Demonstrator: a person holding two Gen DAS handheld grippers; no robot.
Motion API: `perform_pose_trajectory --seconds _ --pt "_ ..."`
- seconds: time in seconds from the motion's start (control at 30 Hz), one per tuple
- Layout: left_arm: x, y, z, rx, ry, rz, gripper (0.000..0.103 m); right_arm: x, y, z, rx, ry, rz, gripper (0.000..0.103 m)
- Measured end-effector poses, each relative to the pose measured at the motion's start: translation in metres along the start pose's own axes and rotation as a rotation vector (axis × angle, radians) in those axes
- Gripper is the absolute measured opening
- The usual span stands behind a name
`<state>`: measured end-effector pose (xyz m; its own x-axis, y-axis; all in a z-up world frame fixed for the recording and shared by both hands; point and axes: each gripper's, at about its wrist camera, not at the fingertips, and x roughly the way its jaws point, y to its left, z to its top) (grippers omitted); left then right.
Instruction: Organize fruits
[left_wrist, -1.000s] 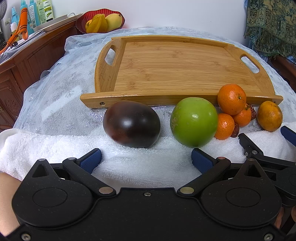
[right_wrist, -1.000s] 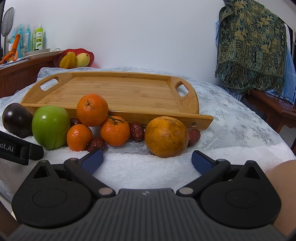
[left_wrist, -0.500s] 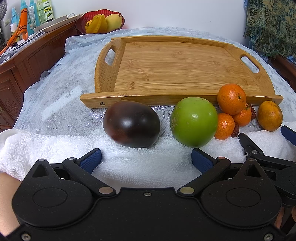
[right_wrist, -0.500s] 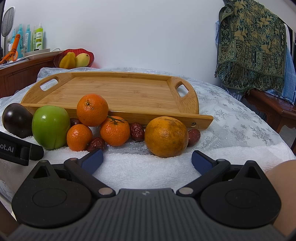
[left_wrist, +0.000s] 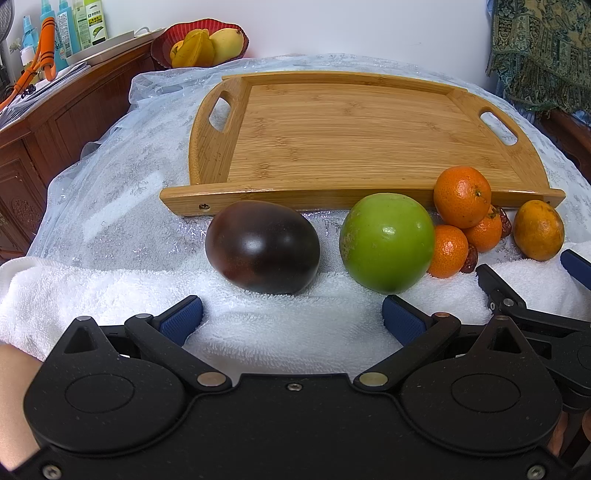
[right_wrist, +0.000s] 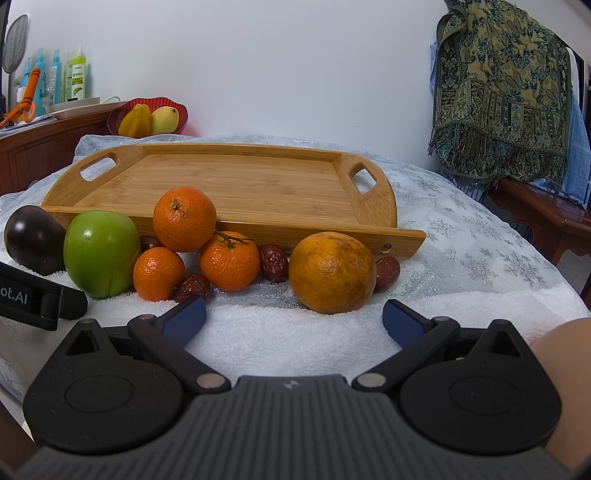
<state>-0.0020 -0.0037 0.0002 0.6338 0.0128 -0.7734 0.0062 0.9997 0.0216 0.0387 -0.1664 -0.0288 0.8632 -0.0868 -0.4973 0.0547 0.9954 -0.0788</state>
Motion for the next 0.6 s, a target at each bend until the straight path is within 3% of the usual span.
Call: perform_pose_trajectory --seconds 0.6 --pt "-0.0004 0.0013 0.0029 0.009 -0.017 0.004 0.103 0.0029 0.0008 -0.0018 0.003 0.000 0.004 0.103"
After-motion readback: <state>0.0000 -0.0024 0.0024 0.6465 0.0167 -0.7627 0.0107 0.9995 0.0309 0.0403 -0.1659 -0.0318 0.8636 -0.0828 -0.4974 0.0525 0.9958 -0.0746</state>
